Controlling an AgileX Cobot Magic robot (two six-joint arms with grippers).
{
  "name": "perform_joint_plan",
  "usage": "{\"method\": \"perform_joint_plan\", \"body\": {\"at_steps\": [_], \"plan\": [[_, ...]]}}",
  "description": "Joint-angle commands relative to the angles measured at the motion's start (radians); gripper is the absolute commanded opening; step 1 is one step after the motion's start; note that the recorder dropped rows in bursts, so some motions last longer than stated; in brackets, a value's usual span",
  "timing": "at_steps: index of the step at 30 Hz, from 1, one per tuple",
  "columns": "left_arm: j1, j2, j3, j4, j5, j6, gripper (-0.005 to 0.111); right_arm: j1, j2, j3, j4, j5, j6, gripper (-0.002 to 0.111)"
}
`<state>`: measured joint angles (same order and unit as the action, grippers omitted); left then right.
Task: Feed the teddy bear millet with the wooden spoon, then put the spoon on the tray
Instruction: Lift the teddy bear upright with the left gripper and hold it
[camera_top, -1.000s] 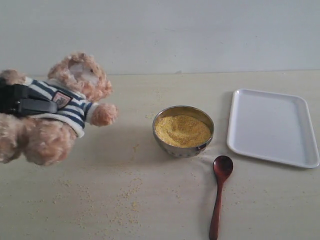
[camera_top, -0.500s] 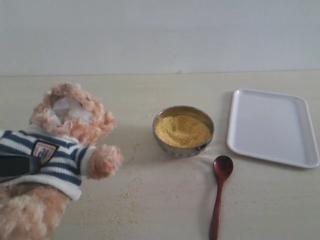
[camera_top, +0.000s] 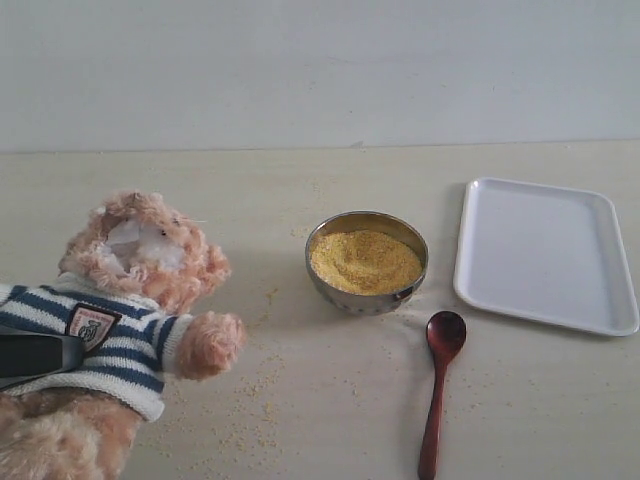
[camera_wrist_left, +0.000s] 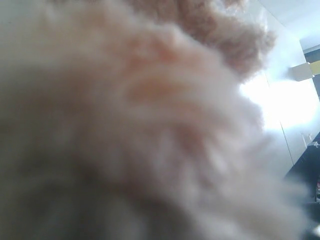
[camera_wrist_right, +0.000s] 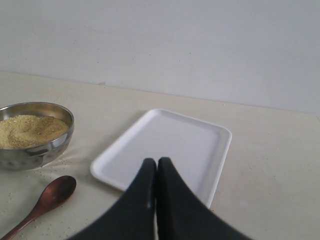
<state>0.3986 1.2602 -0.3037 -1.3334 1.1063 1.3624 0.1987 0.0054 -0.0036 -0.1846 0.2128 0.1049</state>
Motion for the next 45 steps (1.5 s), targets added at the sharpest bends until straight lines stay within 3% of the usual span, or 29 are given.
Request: {"method": "perform_joint_plan", "body": {"at_steps": [1,30,32,36,39,45], "plan": [[0.004,-0.01,0.002,-0.023,0.041,0.008,0.005,0.0,-0.005,0.004,-0.004,-0.007,-0.003,0.0],[0.004,-0.01,0.002,-0.023,0.041,0.034,0.005,0.0,-0.005,0.004,-0.004,-0.01,-0.003,0.0],[0.004,-0.01,0.002,-0.023,0.041,0.034,0.005,0.0,-0.005,0.004,0.01,-0.076,0.007,0.0],[0.004,-0.01,0.002,-0.023,0.041,0.034,0.005,0.0,-0.005,-0.029,0.08,-0.374,0.133,0.0],[0.004,-0.01,0.002,-0.023,0.041,0.034,0.005,0.0,-0.005,-0.111,0.052,-0.261,0.292,0.0],[0.004,-0.01,0.002,-0.023,0.041,0.034,0.005,0.011,-0.005,-0.24,0.185,0.033,0.239,0.0]]}}
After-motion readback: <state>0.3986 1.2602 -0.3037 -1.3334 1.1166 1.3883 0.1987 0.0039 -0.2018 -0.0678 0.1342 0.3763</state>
